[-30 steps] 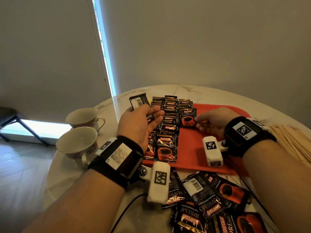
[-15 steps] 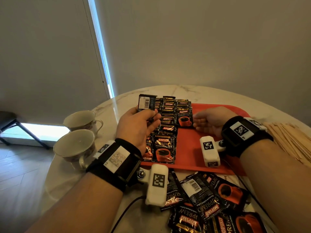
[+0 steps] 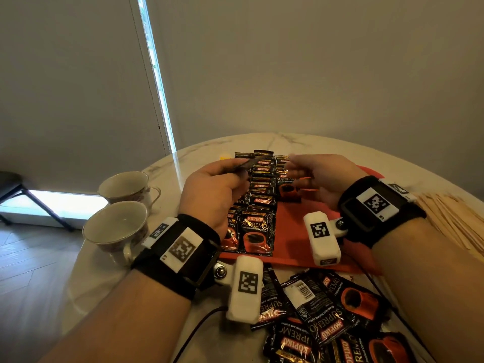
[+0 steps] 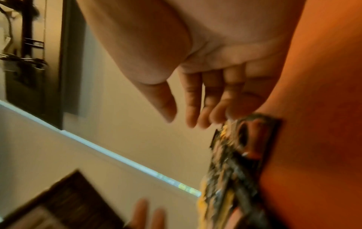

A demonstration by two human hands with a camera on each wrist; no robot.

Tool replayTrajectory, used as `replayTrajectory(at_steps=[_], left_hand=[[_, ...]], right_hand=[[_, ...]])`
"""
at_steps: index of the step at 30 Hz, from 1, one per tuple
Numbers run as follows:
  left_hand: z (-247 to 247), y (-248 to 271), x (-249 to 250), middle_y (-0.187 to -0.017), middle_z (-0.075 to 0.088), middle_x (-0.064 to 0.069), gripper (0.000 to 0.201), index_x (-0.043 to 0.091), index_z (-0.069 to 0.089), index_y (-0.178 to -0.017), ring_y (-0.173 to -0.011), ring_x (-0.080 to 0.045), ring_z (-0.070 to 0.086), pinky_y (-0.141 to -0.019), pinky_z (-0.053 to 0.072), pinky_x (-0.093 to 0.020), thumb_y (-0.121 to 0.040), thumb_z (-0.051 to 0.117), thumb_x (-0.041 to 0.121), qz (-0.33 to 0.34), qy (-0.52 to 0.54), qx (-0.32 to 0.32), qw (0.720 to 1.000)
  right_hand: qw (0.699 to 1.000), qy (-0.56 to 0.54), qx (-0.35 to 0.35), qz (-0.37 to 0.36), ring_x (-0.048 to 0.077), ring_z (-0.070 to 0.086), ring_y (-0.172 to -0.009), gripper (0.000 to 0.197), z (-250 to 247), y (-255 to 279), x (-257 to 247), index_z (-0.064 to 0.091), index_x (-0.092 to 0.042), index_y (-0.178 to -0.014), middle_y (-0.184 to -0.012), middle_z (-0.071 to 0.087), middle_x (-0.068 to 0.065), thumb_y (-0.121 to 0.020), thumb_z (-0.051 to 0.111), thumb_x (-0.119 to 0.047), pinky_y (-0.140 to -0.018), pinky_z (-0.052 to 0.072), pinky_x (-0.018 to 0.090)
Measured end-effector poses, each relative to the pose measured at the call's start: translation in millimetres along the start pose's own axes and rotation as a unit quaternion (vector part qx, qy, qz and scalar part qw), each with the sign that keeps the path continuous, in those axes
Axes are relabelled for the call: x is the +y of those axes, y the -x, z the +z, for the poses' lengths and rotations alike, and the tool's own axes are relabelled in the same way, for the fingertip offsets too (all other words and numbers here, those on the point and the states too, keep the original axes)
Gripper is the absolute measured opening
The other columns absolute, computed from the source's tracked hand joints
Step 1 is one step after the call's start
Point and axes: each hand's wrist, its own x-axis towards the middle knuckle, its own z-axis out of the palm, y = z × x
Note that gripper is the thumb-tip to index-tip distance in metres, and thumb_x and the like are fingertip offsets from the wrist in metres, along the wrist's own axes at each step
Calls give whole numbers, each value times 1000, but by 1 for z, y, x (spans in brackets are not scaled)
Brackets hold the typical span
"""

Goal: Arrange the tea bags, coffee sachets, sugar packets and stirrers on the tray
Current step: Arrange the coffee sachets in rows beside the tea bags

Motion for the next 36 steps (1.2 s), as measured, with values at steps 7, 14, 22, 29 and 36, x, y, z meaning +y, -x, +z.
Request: replayTrajectory(at_steps=[7, 14, 22, 29, 36], left_hand=[[-5, 0, 1, -100, 80, -2, 53, 27, 84, -83, -90, -22, 78, -78, 65, -41, -85, 59, -20, 48, -74, -23, 996], [-4, 0, 10, -110, 77, -14, 50, 5, 78, -99, -103, -32, 76, -88, 63, -45, -84, 40, -22, 31, 72, -33, 996], [-1, 3, 11, -92, 80, -12, 31, 7, 79, -91, -90, -30, 78, -72, 65, -39, -94, 57, -15, 46, 41, -11, 998], [-2, 0, 10, -99, 79, -17, 24, 0, 76, -98, -91, -29, 78, -73, 64, -35, -92, 57, -13, -51, 96, -12, 994], [-4, -2, 8, -95, 80, -13, 22, 5, 78, -92, -81, -21, 76, -65, 59, -27, -91, 62, -11, -41, 45, -23, 998]], right_hand=[[973, 69, -213, -63, 10, 53, -58, 14, 25, 35, -23, 73, -11, -89, -68, 64, 1, -87, 74, -24, -53, 47, 23], [982, 54, -155, -92, 14, 53, -57, 15, 21, 24, -18, 67, -7, -89, -71, 56, 11, -82, 79, -11, -52, 50, 25], [975, 92, -171, -108, 16, 57, -58, 20, 20, 24, -17, 63, -14, -72, -64, 58, 7, -83, 79, -9, -50, 48, 25], [949, 223, -125, -183, 17, 66, -67, 13, 13, 22, -19, 74, -13, -85, -77, 74, 7, -79, 84, -9, -72, 56, 40], [930, 280, -81, -223, 26, 73, -83, 13, 19, 30, -25, 77, -25, -83, -83, 77, 3, -78, 80, -14, -83, 60, 47]])
